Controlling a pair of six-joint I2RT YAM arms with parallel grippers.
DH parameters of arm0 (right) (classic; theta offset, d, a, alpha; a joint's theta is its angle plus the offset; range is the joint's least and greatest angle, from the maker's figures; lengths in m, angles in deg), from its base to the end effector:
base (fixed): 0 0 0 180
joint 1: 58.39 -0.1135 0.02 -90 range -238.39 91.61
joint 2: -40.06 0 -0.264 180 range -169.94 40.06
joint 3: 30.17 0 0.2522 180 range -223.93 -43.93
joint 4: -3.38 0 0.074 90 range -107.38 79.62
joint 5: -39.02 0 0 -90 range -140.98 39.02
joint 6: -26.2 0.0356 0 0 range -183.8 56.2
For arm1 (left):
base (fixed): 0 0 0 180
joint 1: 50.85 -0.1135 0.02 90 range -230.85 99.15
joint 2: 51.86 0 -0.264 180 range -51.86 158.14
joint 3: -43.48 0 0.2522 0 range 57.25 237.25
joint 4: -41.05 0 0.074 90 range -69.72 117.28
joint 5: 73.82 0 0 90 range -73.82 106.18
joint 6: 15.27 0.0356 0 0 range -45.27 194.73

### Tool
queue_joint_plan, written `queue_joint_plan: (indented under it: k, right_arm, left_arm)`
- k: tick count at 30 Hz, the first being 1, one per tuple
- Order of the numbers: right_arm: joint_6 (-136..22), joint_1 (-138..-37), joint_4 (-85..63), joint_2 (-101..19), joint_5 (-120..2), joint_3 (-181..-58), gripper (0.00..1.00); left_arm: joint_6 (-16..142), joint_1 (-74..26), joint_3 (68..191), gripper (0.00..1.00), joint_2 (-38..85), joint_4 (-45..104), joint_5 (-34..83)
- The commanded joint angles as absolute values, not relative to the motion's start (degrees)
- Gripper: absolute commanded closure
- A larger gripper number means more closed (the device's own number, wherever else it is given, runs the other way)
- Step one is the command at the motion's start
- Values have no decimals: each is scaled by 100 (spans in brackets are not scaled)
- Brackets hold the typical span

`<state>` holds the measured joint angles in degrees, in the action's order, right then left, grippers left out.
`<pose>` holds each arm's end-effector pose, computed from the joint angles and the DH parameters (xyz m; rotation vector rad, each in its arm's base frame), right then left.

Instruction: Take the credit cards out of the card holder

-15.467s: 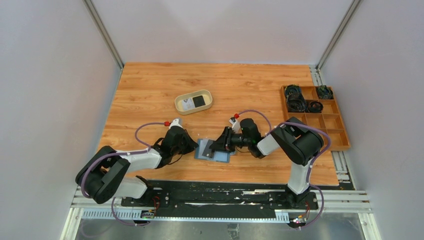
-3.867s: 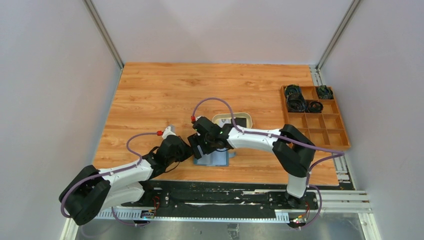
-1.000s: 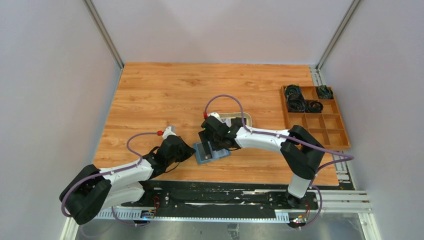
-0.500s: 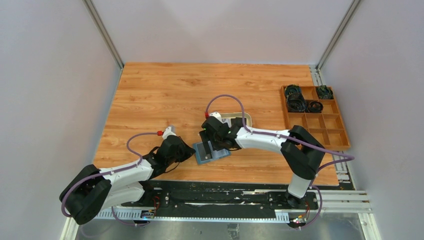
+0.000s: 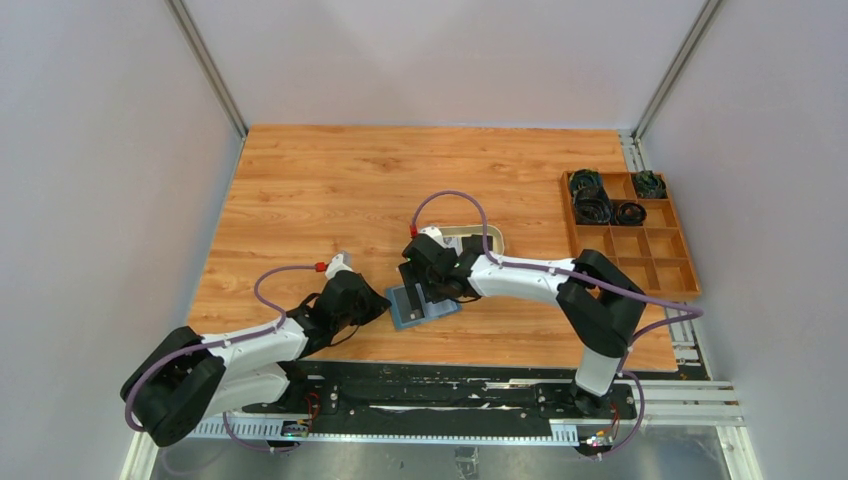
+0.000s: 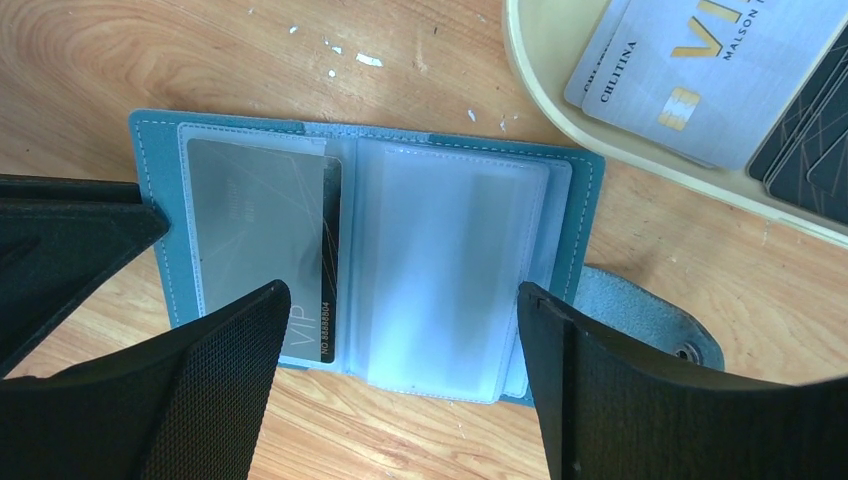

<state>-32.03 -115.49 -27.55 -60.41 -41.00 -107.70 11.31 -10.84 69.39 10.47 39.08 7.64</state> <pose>0.2032 0.3027 0.1867 -0.4866 2.4954 0.4219 0.1458 -0.1155 0.1298 -0.5617 2.2916 -0.7858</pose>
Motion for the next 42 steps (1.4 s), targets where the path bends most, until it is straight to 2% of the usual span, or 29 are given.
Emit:
queue_joint_plan:
  k: [1, 31, 42]
  right_arm:
    - [-3084, -11578, -2883, -6184, -4172, -10725, 13]
    - [-2565, -11337, -2464, -6419, -4939, -10396, 11]
    - [-2838, -11484, -2329, -5769, -4787, -10409, 12]
  left_arm:
    - [1240, -1026, 6907, 100, 1087, 3853, 715]
    - [1277, -1028, 6785, 100, 858, 3850, 735]
    - [1268, -1026, 6739, 100, 741, 3801, 713]
